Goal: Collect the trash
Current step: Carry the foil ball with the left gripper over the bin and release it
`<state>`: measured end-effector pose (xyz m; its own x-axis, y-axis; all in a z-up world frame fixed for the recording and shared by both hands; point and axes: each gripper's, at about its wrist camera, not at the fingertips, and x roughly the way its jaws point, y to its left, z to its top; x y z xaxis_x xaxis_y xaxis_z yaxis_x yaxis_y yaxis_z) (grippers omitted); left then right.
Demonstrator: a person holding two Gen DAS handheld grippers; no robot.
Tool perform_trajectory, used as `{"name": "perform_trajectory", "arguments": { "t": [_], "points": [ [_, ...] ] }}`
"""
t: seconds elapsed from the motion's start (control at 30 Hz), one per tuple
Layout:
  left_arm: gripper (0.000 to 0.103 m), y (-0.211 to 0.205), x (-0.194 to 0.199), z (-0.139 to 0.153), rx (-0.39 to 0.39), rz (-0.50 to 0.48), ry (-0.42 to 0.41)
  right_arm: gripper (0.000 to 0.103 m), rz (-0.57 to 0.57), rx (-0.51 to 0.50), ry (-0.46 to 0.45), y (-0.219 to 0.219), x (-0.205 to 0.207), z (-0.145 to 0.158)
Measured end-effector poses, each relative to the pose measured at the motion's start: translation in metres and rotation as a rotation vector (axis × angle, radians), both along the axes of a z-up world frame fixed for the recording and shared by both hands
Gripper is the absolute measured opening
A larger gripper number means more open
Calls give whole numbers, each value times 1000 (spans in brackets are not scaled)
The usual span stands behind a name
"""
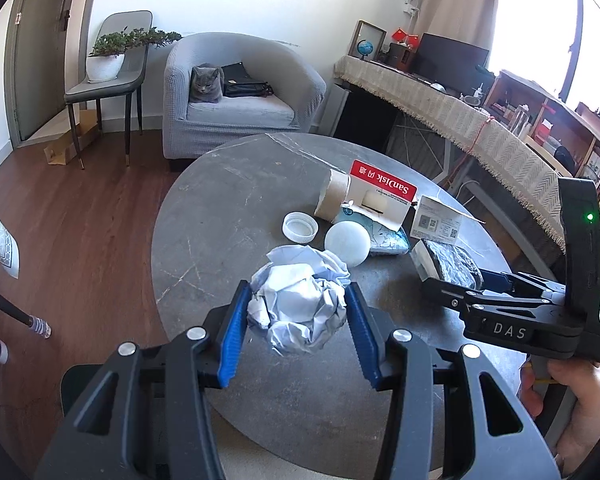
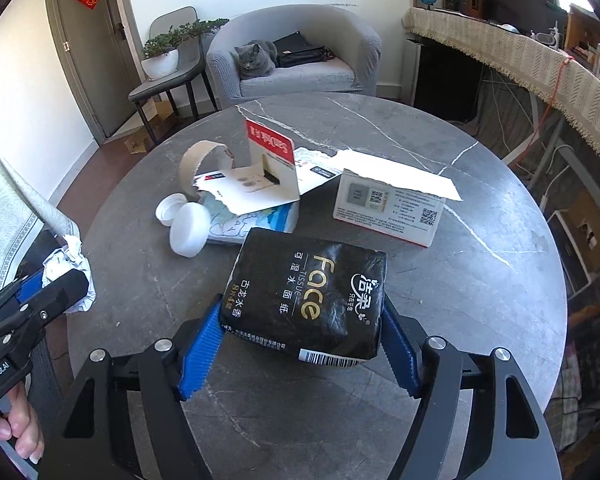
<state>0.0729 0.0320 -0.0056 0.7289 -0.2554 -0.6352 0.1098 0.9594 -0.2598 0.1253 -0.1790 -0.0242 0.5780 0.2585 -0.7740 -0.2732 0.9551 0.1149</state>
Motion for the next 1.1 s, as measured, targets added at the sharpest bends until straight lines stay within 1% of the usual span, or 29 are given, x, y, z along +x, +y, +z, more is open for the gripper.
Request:
{"name": "perform_trajectory", "arguments": {
  "t": [0.3,0.6,0.9,1.1],
  "points": [
    [50,26,-22,2,20,51,-6,74,132,50,-25,39,-20,10],
    [50,77,-37,5,31,147,-6,74,288,81,-45,98,-29,16],
    [50,130,-50,-15,42,215,57,74,410,80,-60,147,-45,16],
    [50,160,-62,-40,32,238,136,74,467,84,-56,174,-54,13]
  ]
}}
